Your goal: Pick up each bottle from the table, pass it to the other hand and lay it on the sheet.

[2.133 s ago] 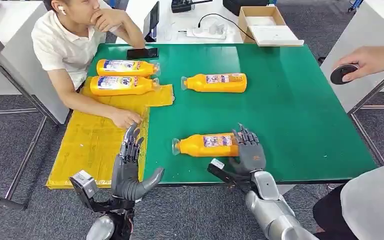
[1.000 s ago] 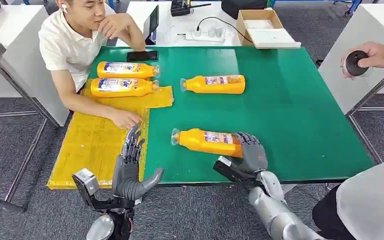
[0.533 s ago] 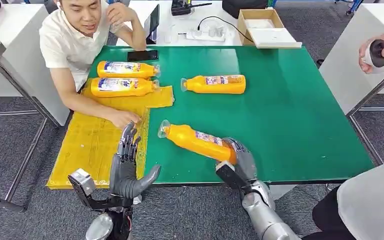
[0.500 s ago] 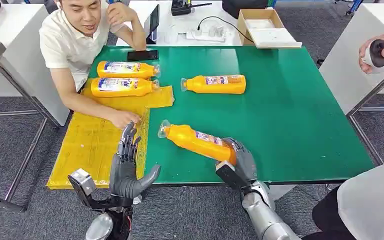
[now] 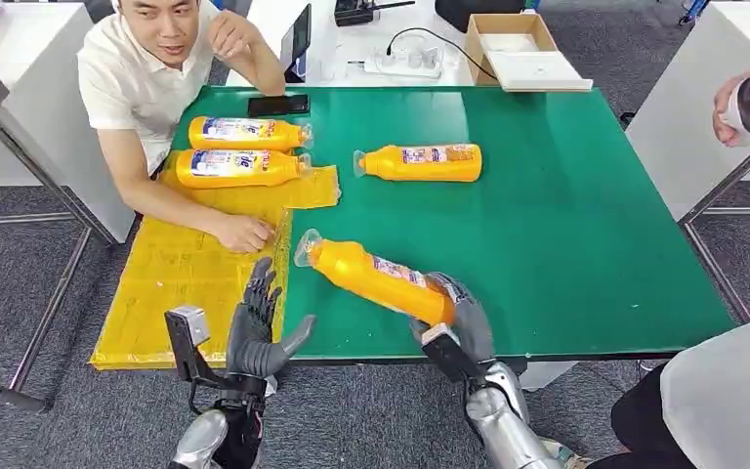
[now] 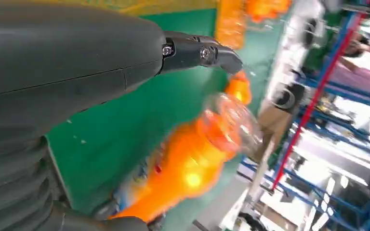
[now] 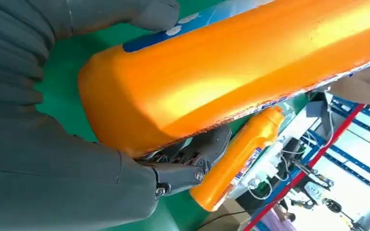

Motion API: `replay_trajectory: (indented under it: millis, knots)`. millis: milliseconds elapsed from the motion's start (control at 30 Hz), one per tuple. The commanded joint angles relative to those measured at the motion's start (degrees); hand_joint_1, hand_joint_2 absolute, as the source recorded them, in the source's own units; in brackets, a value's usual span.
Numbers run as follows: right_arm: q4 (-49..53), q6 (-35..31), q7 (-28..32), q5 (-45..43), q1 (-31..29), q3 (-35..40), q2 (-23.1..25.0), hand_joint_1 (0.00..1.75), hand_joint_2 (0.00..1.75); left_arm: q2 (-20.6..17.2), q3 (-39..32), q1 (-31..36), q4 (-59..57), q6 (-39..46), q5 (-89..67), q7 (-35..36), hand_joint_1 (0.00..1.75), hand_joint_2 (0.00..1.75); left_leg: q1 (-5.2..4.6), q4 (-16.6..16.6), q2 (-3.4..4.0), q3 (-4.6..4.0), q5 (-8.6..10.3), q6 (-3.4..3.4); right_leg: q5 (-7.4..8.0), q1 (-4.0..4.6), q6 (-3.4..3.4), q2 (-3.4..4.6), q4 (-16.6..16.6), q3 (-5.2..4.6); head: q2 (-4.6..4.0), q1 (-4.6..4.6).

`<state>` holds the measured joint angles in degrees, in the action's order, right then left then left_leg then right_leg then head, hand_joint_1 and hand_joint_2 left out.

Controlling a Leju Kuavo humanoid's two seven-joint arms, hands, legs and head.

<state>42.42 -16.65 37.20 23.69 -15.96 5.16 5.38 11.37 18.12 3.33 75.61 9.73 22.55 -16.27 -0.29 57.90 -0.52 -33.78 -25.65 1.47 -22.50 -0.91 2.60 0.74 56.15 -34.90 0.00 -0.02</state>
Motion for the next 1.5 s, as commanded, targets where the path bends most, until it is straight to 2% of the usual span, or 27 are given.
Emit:
replay_trajectory:
  millis: [33,467,600,733,833,900,1167,1500]
  knots:
    - [0.29,-0.76,-0.49,-1.01,-1.15,3.43,-0.16,1.75,1.75,0.72,-3.0,5.11,-15.55,1.35,6.81,4.16,0.0,1.75,0.03,-0.08,0.03,0.19,-0.02,-0.1,-0.03,0.05,-0.1,-0.06,-0.08,0.19,0.0,0.0]
    - [0.7,-0.68,-0.29,-1.89,-0.94,4.28,-0.33,1.75,1.75,0.55,-1.62,4.84,-15.37,1.86,9.1,3.3,0.0,1.75,0.05,-0.03,0.04,0.12,-0.07,-0.11,-0.07,0.06,-0.12,-0.05,-0.03,0.15,0.0,0.0]
    - [1.05,-0.56,0.26,-2.01,-1.01,5.81,-0.58,1.75,1.75,0.93,-0.14,2.97,-9.47,-5.85,10.77,-1.27,0.0,1.75,0.05,-0.01,0.02,0.08,-0.07,-0.11,-0.08,0.06,-0.11,-0.07,-0.01,0.1,-0.02,0.0]
    - [-0.19,0.36,0.86,-1.37,-1.71,7.26,0.04,1.75,1.75,1.39,0.72,1.65,-4.12,-12.91,11.23,-2.8,0.0,1.75,0.04,0.03,0.09,-0.05,-0.06,-0.06,-0.03,0.04,-0.07,0.03,0.01,-0.03,-0.02,0.0]
    - [-1.62,0.54,1.29,-0.8,-2.27,8.28,0.83,1.75,1.75,1.45,1.97,1.11,-2.39,-18.05,11.87,-3.05,0.0,1.75,0.07,0.03,0.12,0.06,-0.12,-0.11,-0.08,0.08,-0.12,0.02,0.01,0.08,0.0,0.0]
    - [-3.04,0.88,2.1,-0.74,-2.84,9.15,1.73,1.75,1.75,1.64,2.69,1.43,-3.95,-21.41,14.12,-0.55,0.0,1.75,0.07,0.02,0.13,0.08,-0.12,-0.12,-0.09,0.07,-0.13,0.04,0.01,0.09,0.0,0.02]
    - [-4.56,1.19,1.97,0.2,-3.33,12.24,3.48,1.75,1.75,2.02,3.34,3.33,-9.09,-24.81,17.08,1.74,0.0,1.75,0.08,-0.02,0.13,0.11,-0.1,-0.14,-0.07,0.09,-0.15,0.02,-0.02,0.11,0.0,0.0]
    - [-4.63,1.12,1.99,0.23,-3.35,12.38,3.49,1.75,1.75,2.01,3.39,3.41,-9.27,-24.89,17.25,1.94,0.0,1.75,0.04,-0.03,0.02,0.07,-0.06,-0.11,-0.07,0.04,-0.11,-0.06,-0.02,0.1,-0.02,0.0]
